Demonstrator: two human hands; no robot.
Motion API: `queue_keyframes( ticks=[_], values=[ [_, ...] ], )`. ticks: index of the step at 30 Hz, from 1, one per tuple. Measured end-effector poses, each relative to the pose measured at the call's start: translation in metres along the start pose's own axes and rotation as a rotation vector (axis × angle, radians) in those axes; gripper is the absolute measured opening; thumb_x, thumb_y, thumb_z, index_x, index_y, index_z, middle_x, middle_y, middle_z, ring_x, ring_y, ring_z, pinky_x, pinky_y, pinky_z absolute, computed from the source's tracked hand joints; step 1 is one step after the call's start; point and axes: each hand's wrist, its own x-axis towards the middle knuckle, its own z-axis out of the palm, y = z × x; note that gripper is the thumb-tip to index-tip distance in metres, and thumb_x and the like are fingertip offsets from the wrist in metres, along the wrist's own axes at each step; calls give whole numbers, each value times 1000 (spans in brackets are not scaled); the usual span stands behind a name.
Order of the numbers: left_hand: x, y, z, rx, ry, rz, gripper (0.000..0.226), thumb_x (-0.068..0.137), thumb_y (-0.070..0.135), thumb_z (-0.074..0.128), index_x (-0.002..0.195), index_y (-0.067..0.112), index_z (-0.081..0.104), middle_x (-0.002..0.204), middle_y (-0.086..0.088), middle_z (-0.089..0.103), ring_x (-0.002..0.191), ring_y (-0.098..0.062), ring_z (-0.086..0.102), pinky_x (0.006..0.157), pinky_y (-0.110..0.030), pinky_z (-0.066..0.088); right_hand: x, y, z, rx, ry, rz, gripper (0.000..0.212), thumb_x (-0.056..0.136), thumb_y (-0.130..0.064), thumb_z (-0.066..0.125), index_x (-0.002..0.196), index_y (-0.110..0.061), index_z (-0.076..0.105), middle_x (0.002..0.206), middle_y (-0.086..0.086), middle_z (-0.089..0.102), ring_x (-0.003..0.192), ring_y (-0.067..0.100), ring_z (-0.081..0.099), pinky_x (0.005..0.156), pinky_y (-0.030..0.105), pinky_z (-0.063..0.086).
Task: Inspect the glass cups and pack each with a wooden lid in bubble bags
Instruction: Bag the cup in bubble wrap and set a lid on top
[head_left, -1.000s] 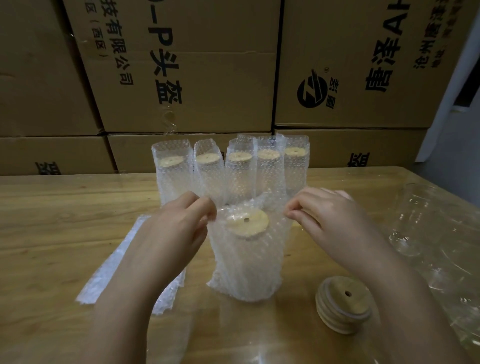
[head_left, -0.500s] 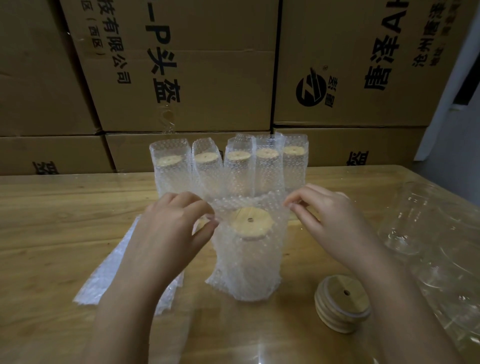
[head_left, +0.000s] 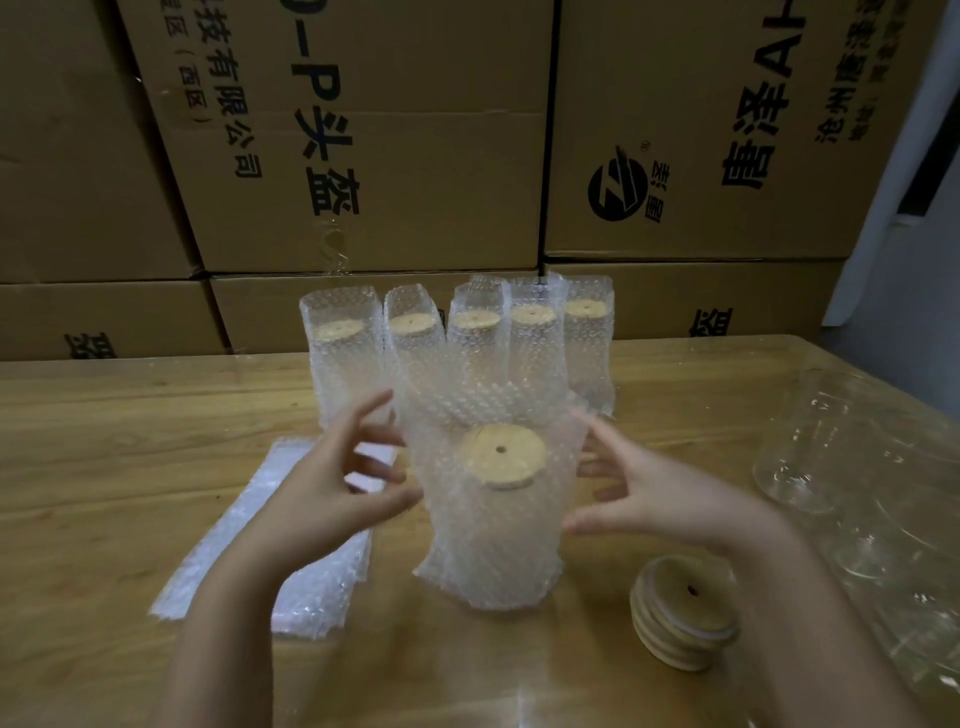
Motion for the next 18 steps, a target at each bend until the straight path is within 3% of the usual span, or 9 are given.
queue_keyframes(
  ticks=[2, 4, 6, 8, 10, 12, 15, 18],
  values=[
    [-1, -11, 1, 105, -187, -120, 81, 54, 45, 84, 116, 63, 35, 112, 28, 54, 93, 4, 62, 75, -22, 55, 8, 3, 11, -13, -53, 37, 133, 51, -57, 81, 150, -38, -5, 149, -19, 28, 131, -2, 35, 108, 21, 34],
    [1, -16, 8, 98, -241, -150, 72, 53, 50, 82, 112, 60, 43, 114, 23, 56, 93, 5, 62, 72, -17, 52, 17, 4, 25, 14, -66, 17, 128, 52, -53, 84, 149, -37, 2, 142, -25, 31, 124, -12, 36, 95, 2, 33],
    [5, -19, 19, 45, -185, -94, 51, 64, 47, 79, 111, 46, 59, 107, 11, 65, 91, -6, 66, 73, -21, 52, 25, 5, 37, 73, -24, -58, 103, 59, -40, 88, 136, -43, 20, 129, -34, 37, 107, -30, 39, 81, -7, 31],
    [9, -17, 30, -68, -110, -44, 28, 76, 31, 76, 103, 28, 68, 99, -2, 70, 84, -15, 69, 71, -27, 55, 32, 5, 42, 161, 44, -110, 80, 63, -27, 88, 118, -46, 33, 114, -36, 45, 98, -34, 41, 77, -8, 32],
    [13, -17, 39, -176, -44, -28, 16, 85, 12, 69, 100, 18, 70, 94, -8, 71, 78, -17, 70, 66, -26, 56, 38, 5, 41, 244, 95, -104, 71, 64, -21, 88, 111, -44, 39, 111, -33, 50, 96, -30, 47, 75, -5, 36],
    [17, -18, 49, -264, 25, -25, 16, 87, 8, 65, 102, 14, 69, 93, -7, 71, 74, -16, 70, 63, -25, 56, 45, 7, 34, 293, 143, -77, 69, 64, -20, 88, 113, -40, 43, 115, -25, 55, 97, -23, 54, 76, 0, 41],
    [24, -29, 66, -425, 196, -104, 12, 90, 9, 61, 98, 14, 69, 90, -4, 71, 68, -14, 69, 58, -24, 55, 51, 14, 15, 303, 193, -9, 85, 57, -37, 90, 125, -34, 40, 123, -15, 58, 106, -7, 58, 88, 15, 48],
    [27, -51, 90, -441, 291, -210, 13, 93, 7, 58, 89, 14, 68, 85, -5, 71, 63, -13, 65, 53, -25, 52, 55, 24, -13, 353, 299, 77, 89, 47, -49, 86, 124, -29, 46, 116, -11, 63, 102, 6, 63, 84, 30, 56]
  ],
)
